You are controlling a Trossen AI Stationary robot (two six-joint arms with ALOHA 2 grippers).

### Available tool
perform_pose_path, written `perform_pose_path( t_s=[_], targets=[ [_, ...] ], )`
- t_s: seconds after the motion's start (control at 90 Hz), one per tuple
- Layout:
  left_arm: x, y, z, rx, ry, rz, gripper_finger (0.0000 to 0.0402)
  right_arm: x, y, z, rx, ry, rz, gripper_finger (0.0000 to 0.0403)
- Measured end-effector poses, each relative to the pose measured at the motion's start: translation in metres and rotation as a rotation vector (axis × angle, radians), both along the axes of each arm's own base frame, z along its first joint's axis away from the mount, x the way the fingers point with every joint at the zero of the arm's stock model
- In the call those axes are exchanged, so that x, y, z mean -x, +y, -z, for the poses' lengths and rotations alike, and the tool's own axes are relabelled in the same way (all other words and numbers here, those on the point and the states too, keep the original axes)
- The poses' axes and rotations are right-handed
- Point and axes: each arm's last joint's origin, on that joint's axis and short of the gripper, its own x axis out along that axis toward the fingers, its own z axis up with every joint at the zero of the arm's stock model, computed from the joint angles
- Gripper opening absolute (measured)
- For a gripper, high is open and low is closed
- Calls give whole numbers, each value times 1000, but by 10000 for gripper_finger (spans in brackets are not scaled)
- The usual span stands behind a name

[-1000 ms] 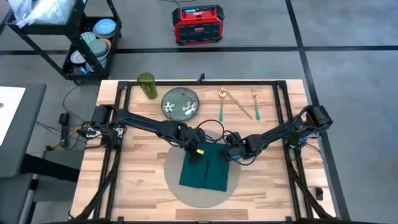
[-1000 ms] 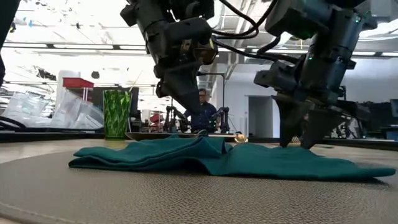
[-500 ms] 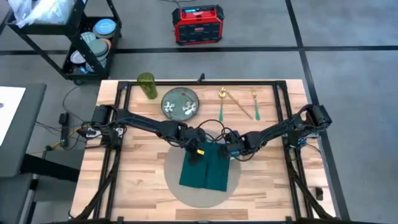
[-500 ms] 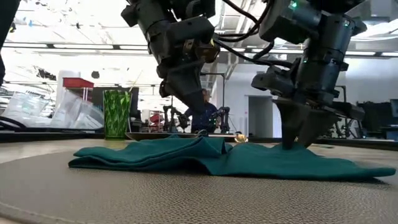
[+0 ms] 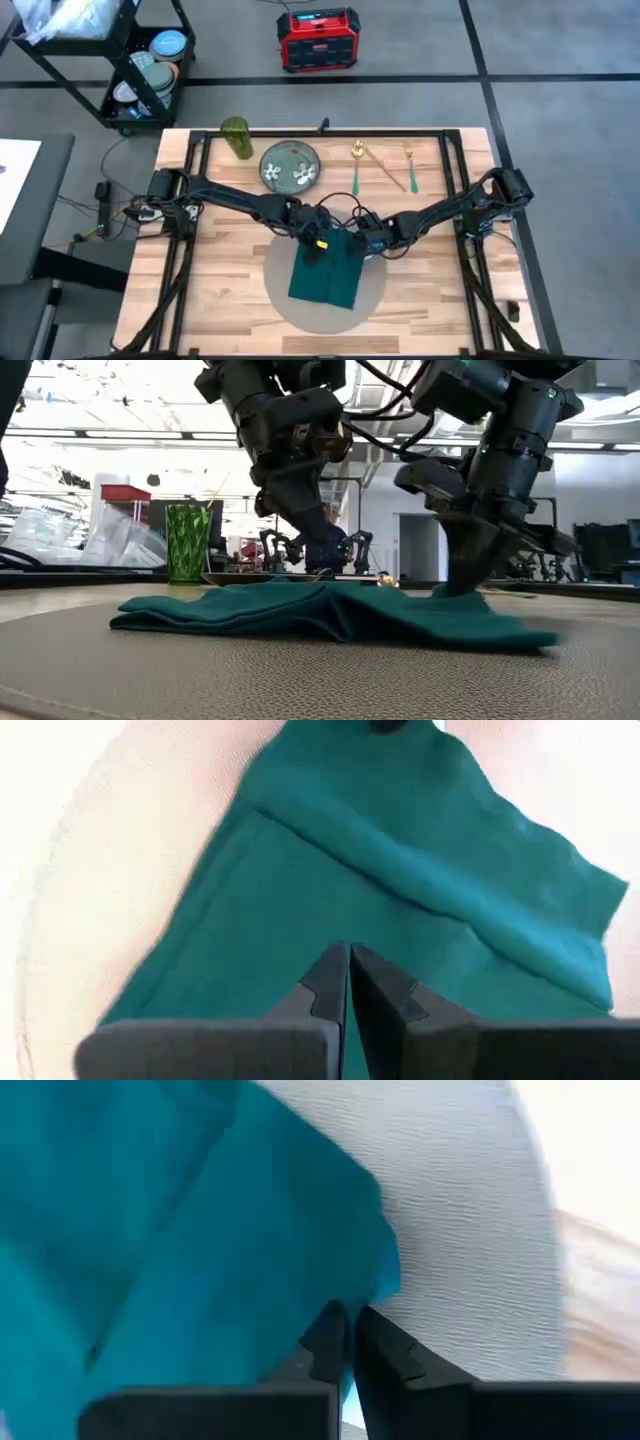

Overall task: Set table place
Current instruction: Fold the green napkin

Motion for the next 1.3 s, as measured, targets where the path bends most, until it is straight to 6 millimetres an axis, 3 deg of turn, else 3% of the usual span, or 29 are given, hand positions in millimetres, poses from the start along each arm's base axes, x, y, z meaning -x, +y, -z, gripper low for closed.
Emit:
perform_pose_path(
  t_s=[0.2,0.667,1.178,1.3],
  targets=[
    [12,1,-9,-20,55,29,0,-11,2,-13,-3,-58,-25,0],
    [42,6,-70,-14,-85,23,0,-39,-8,-49,-1,-193,-44,0],
    [51,6,-87,5,-132,-4,0,-54,-28,-60,-68,-358,-5,0],
    [48,5,-89,14,-170,-13,0,-67,-28,-45,-125,-386,-17,0]
  ],
)
